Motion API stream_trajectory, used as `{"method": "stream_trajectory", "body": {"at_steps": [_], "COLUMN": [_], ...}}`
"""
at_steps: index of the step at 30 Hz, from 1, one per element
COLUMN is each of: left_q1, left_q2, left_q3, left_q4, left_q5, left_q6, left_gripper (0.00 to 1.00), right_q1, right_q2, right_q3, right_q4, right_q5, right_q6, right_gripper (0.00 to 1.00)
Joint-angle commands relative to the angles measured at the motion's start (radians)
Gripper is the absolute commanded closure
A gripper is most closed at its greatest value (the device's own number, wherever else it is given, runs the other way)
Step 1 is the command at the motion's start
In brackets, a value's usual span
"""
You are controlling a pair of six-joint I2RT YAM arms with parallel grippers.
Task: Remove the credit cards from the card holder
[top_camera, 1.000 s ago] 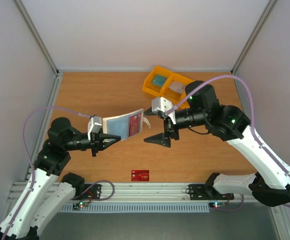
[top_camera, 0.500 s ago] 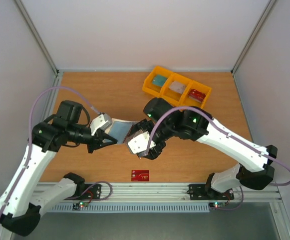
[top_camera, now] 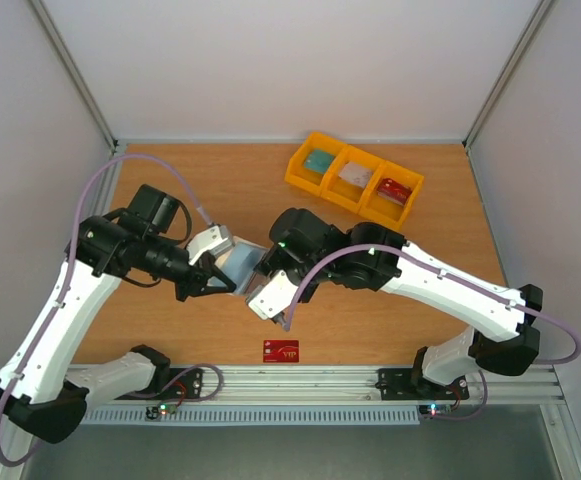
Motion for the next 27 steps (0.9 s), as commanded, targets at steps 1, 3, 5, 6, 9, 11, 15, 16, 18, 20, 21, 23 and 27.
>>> {"method": "stream_trajectory", "body": {"at_steps": [1, 3, 5, 6, 9, 11, 15, 16, 18, 20, 21, 23, 27], "left_q1": [-0.013, -0.015, -0.017, -0.020, -0.033, -0.045, -0.066, -0.067, -0.068, -0.067, -0.067, -0.068, -0.069], "left_q2": [0.012, 0.008, 0.007, 0.007, 0.008, 0.013, 0.027, 0.028, 0.029, 0.032, 0.031, 0.031, 0.027], "left_q3": [0.034, 0.030, 0.028, 0.028, 0.029, 0.029, 0.020, 0.020, 0.023, 0.029, 0.029, 0.029, 0.013], "left_q4": [-0.011, -0.003, 0.000, 0.001, 0.003, 0.003, 0.010, 0.012, 0.018, 0.019, 0.019, 0.014, 0.003], "left_q5": [0.063, 0.064, 0.065, 0.068, 0.064, 0.056, 0.046, 0.054, 0.056, 0.041, 0.029, 0.019, -0.013], "left_q6": [-0.048, -0.054, -0.055, -0.055, -0.050, -0.048, -0.042, -0.045, -0.045, -0.040, -0.034, -0.026, 0.004], "left_gripper": [1.00, 1.00, 1.00, 1.00, 1.00, 1.00, 1.00, 1.00, 1.00, 1.00, 1.00, 1.00, 1.00], "right_q1": [0.020, 0.023, 0.023, 0.023, 0.027, 0.034, 0.059, 0.068, 0.092, 0.118, 0.132, 0.155, 0.180], "right_q2": [0.018, 0.023, 0.025, 0.026, 0.035, 0.049, 0.064, 0.066, 0.069, 0.068, 0.066, 0.064, 0.053], "right_q3": [-0.023, -0.024, -0.032, -0.036, -0.040, -0.036, -0.032, -0.035, -0.044, -0.050, -0.054, -0.060, -0.061], "right_q4": [0.017, 0.022, 0.039, 0.055, 0.077, 0.083, 0.096, 0.093, 0.087, 0.076, 0.064, 0.040, 0.002], "right_q5": [0.104, 0.120, 0.132, 0.140, 0.178, 0.202, 0.196, 0.197, 0.210, 0.205, 0.199, 0.199, 0.196], "right_q6": [-0.070, -0.079, -0.083, -0.086, -0.112, -0.127, -0.139, -0.147, -0.155, -0.148, -0.142, -0.126, -0.086], "right_gripper": [0.51, 0.52, 0.52, 0.52, 0.50, 0.49, 0.49, 0.49, 0.50, 0.52, 0.53, 0.54, 0.55]}}
